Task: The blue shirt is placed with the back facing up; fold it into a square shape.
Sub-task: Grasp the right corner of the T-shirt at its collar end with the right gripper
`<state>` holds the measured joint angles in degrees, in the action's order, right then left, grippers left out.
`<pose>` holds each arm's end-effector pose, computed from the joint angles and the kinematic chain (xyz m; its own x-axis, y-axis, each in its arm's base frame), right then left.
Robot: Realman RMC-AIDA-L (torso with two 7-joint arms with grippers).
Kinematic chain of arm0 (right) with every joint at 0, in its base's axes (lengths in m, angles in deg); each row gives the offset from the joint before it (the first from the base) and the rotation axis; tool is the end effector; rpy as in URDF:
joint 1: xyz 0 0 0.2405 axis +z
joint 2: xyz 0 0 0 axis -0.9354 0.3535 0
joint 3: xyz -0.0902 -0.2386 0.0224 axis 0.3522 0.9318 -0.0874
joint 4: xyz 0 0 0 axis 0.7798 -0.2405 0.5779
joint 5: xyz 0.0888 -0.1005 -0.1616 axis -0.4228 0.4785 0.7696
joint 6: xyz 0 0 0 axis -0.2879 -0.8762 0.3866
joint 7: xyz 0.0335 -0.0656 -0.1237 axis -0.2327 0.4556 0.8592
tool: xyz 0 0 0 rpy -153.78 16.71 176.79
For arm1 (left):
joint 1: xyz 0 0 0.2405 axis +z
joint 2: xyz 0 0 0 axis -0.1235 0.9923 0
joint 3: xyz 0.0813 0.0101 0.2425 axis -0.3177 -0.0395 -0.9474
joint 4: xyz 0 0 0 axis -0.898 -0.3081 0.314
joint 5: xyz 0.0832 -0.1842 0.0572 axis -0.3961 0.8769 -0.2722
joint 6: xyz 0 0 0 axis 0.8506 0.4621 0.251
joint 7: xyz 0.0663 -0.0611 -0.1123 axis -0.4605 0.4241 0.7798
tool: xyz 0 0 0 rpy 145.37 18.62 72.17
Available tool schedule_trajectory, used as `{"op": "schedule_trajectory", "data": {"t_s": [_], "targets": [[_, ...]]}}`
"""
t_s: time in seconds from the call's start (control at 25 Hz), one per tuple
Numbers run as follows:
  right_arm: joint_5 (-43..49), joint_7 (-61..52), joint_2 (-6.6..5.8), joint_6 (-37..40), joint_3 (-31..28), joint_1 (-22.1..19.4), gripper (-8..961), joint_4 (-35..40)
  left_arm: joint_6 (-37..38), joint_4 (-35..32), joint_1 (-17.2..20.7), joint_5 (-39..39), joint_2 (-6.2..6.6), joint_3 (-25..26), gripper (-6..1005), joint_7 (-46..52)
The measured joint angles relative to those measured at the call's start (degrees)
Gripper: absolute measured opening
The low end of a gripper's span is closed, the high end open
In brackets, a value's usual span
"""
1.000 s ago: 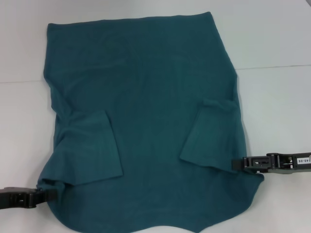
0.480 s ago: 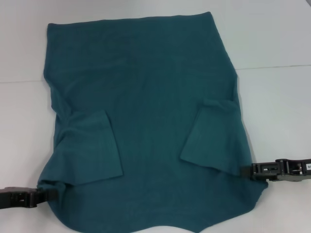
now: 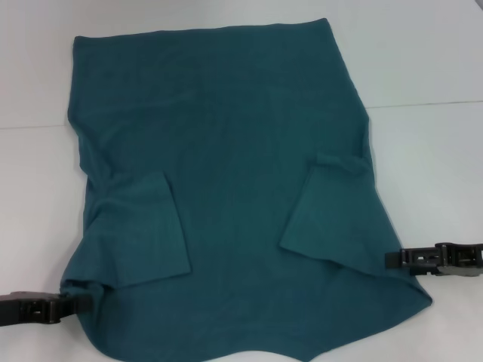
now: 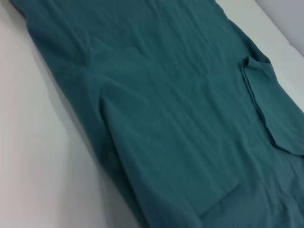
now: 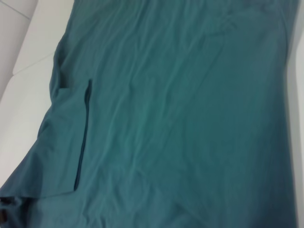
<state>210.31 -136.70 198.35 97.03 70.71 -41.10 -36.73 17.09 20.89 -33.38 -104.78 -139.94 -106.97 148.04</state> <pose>0.3342 0.3226 0.0423 0.1854 -0.9129 -0.3637 -0.9821 -0.1848 -0.0368 -0.3293 0.3038 0.0217 0.4441 0.8205 0.3598 0.8953 -0.4214 -0.1441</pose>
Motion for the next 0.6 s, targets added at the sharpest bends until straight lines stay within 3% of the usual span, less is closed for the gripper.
{"op": "schedule_trajectory", "data": {"t_s": [0.6], "targets": [[0.75,-0.44,0.72,-6.37,0.41,0.90,865,0.20,0.01,-0.01,-0.16,0.00,-0.02,-0.26,13,-0.11]]}}
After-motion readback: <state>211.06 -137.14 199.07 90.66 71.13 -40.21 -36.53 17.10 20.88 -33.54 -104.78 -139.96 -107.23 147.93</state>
